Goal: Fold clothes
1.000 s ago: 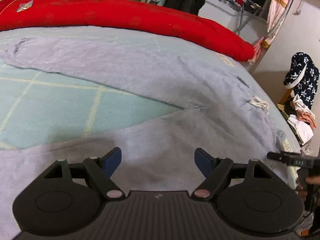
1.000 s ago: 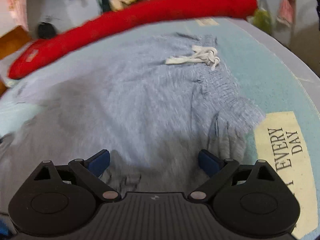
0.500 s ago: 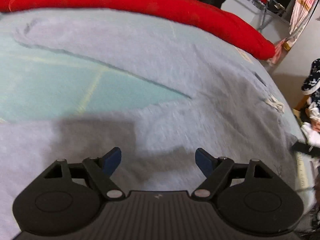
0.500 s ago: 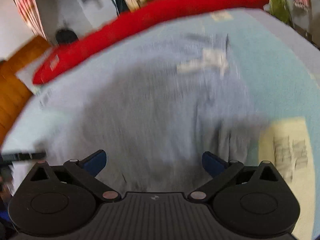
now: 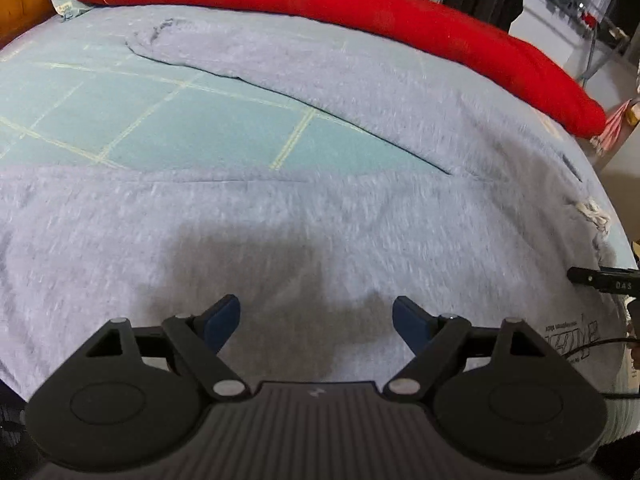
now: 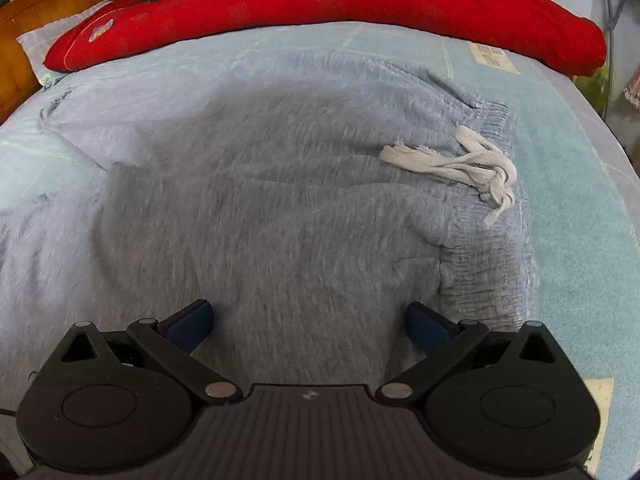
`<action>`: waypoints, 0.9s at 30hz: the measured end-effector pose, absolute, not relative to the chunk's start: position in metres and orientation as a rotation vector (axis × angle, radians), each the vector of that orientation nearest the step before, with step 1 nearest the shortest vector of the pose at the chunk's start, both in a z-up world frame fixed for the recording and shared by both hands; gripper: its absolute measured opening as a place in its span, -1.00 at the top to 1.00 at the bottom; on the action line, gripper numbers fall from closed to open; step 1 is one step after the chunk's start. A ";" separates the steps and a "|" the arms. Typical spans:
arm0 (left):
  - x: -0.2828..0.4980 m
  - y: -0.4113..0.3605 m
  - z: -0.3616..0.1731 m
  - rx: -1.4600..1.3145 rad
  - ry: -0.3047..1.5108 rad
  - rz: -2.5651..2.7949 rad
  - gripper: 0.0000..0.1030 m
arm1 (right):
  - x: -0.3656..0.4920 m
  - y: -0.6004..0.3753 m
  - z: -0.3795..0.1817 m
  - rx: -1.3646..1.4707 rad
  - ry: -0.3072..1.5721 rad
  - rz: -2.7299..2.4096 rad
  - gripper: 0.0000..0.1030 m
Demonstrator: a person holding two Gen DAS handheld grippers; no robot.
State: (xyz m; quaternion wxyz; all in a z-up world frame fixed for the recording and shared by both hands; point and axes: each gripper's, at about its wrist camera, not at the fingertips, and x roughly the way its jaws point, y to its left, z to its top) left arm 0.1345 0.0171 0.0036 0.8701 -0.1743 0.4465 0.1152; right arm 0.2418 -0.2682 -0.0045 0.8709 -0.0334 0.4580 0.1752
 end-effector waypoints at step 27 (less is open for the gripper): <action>0.199 0.116 -0.024 -0.256 0.846 0.232 -0.82 | 0.168 -0.246 0.044 -0.067 0.864 0.221 -1.00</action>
